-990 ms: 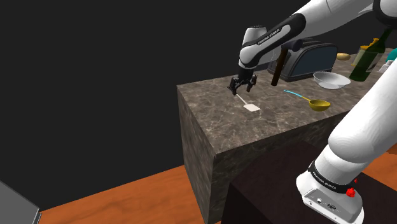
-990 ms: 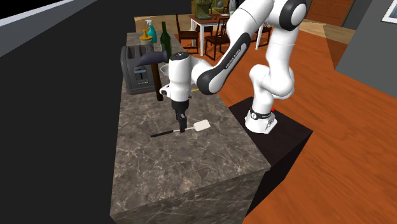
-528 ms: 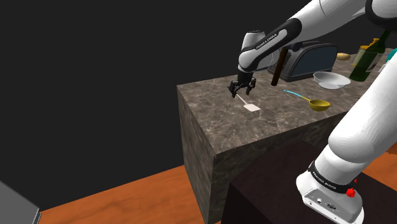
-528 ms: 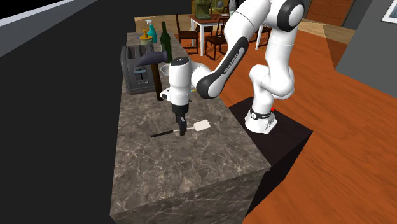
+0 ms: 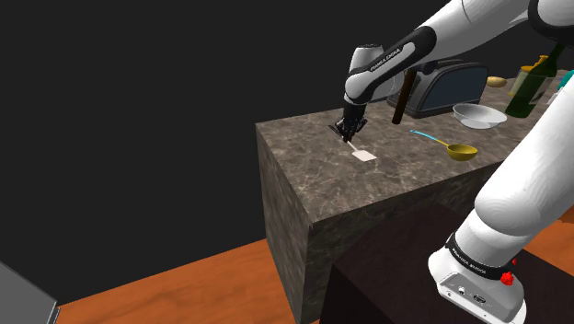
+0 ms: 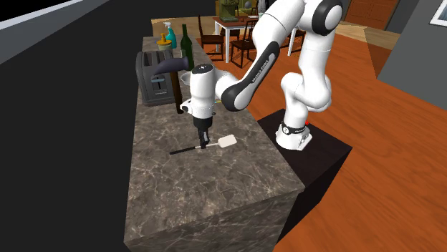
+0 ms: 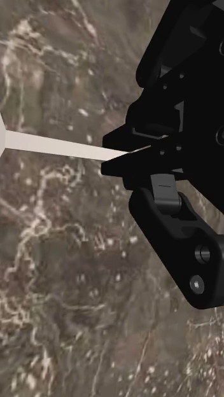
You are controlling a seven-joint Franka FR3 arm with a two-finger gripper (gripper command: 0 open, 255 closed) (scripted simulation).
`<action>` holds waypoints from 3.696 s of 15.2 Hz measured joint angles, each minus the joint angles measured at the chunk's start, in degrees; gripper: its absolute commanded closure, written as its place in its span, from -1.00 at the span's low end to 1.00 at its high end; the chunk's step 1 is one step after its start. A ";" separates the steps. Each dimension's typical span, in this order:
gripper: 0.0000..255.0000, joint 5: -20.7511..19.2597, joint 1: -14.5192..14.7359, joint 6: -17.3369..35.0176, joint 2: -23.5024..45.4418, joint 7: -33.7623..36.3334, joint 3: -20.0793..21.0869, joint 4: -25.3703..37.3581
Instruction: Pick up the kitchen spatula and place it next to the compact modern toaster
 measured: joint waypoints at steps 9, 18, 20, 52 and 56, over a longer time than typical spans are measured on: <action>1.00 -0.05 -0.03 -2.57 -1.52 -0.04 -0.02 1.07; 1.00 -0.16 0.04 -9.39 -5.31 0.12 0.08 4.11; 1.00 -0.18 -0.03 -11.05 -6.05 -0.04 -0.01 5.03; 1.00 -0.18 0.07 -35.45 -10.81 -0.11 0.19 24.66; 1.00 -0.14 0.12 -38.78 -10.32 -0.05 0.26 28.48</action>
